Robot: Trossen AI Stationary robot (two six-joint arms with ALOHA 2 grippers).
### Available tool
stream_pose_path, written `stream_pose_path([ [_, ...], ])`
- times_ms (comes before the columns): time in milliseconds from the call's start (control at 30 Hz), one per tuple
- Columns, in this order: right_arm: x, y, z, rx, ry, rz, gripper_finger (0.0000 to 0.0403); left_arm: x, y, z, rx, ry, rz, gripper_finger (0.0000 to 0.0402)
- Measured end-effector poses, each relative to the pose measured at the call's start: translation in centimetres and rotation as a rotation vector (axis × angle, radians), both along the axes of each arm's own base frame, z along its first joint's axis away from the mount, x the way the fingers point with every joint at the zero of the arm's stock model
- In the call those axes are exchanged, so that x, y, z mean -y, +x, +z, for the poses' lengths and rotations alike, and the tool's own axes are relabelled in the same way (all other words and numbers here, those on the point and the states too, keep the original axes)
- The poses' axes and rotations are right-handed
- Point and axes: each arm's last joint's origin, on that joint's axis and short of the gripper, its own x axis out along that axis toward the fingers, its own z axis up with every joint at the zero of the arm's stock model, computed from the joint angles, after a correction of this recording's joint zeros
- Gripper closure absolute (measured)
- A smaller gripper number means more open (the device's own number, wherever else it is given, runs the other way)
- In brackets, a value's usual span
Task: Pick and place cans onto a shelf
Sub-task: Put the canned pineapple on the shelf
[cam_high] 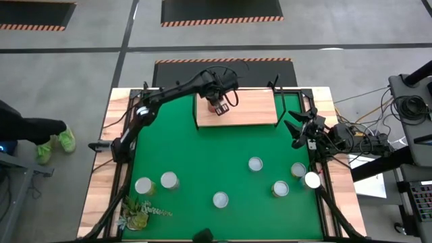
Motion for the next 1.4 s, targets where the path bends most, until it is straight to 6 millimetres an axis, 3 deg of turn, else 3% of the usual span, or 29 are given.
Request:
stream_pose_path([
  [167, 0.0, 0.0, 0.0, -0.003, -0.003, -0.001, 0.0175, -0.5, -0.2, -0.1, -0.012, 0.003, -0.012, 0.0375],
  [367, 0.0, 0.0, 0.0, -0.004, -0.006, -0.001, 0.0175, -0.5, -0.2, -0.6, -0.034, -0.005, -0.023, 0.0399],
  [633, 0.0, 0.0, 0.0, -0.007, -0.006, -0.002, 0.0175, -0.3, -0.4, -2.0, -0.098, -0.022, -0.029, 0.0401],
  [1400, 0.0, 0.0, 0.0, -0.005, -0.005, -0.002, 0.0175, -0.1, -1.5, -1.6, -0.228, 0.000, -0.023, 0.0401],
])
